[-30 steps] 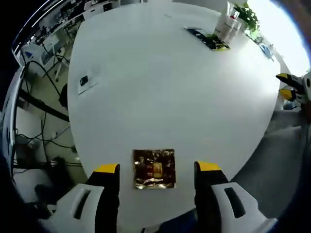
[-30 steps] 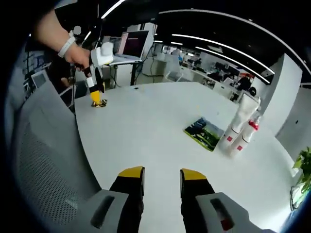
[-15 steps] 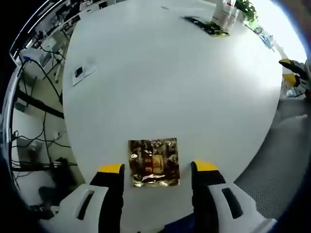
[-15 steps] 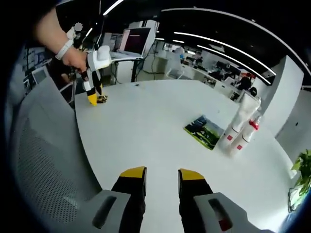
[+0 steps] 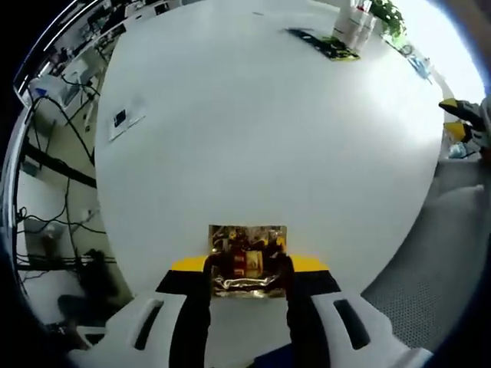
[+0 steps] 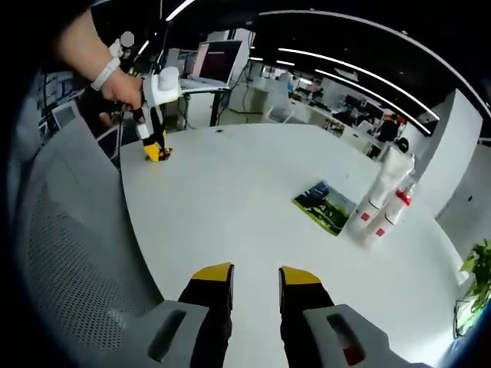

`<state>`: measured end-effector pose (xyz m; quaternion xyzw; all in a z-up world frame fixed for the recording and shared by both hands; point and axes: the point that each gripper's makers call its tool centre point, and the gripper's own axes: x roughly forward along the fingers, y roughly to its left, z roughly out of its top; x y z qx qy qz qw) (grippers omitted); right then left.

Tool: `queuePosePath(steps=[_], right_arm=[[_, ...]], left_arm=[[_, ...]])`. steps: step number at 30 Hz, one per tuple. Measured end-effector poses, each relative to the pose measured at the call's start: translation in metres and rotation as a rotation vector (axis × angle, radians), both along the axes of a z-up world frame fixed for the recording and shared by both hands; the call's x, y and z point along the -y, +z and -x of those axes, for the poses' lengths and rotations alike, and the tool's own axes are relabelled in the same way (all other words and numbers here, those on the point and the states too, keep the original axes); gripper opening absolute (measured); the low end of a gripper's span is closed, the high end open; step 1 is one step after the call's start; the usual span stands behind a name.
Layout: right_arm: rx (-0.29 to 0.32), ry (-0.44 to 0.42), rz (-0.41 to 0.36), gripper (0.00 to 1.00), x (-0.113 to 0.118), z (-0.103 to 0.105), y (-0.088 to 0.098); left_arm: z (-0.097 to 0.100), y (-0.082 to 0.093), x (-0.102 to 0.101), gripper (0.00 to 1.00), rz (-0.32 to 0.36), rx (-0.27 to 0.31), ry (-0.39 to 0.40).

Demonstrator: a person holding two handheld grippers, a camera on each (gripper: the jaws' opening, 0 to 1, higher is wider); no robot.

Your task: Arrange the skincare products in the storage area until every visible bottle or jar stands upright without overlapping.

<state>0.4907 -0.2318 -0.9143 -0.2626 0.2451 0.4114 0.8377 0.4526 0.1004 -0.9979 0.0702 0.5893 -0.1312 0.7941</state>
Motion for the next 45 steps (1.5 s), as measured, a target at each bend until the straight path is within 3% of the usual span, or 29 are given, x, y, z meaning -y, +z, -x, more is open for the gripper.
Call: queuePosePath(steps=[7, 12, 19, 24, 27, 31, 34, 37, 39, 42, 45], right_arm=[[0.004, 0.008, 0.003, 0.18, -0.001, 0.001, 0.001], [-0.022, 0.010, -0.030, 0.17, -0.004, 0.003, 0.001], [-0.074, 0.016, -0.119, 0.19, -0.014, 0.008, 0.007], [-0.175, 0.082, -0.208, 0.19, -0.033, 0.023, 0.010], [-0.242, 0.075, -0.248, 0.17, -0.037, 0.027, 0.014], [-0.367, 0.086, -0.373, 0.25, -0.054, 0.028, 0.034], [-0.496, 0.094, -0.459, 0.30, -0.071, 0.033, 0.048], [-0.574, 0.099, -0.481, 0.35, -0.080, 0.039, 0.049], [-0.588, 0.102, -0.463, 0.37, -0.082, 0.040, 0.046], [-0.657, 0.102, -0.466, 0.32, -0.085, 0.050, 0.045], [-0.692, 0.110, -0.480, 0.27, -0.088, 0.057, 0.047]], left_arm=[[-0.003, 0.007, 0.024, 0.36, 0.016, 0.031, -0.042], [-0.008, 0.025, 0.041, 0.36, 0.016, 0.090, -0.081], [-0.007, 0.055, 0.082, 0.36, 0.021, 0.195, -0.196], [0.003, 0.073, 0.117, 0.36, 0.055, 0.251, -0.234], [0.007, 0.079, 0.133, 0.36, 0.057, 0.276, -0.282], [0.011, 0.085, 0.148, 0.36, 0.061, 0.297, -0.314], [0.011, 0.094, 0.161, 0.36, 0.069, 0.334, -0.346], [0.012, 0.104, 0.178, 0.36, 0.070, 0.376, -0.390], [0.013, 0.111, 0.189, 0.36, 0.065, 0.395, -0.417], [0.015, 0.121, 0.207, 0.36, 0.063, 0.435, -0.481], [0.019, 0.125, 0.219, 0.36, 0.024, 0.438, -0.550]])
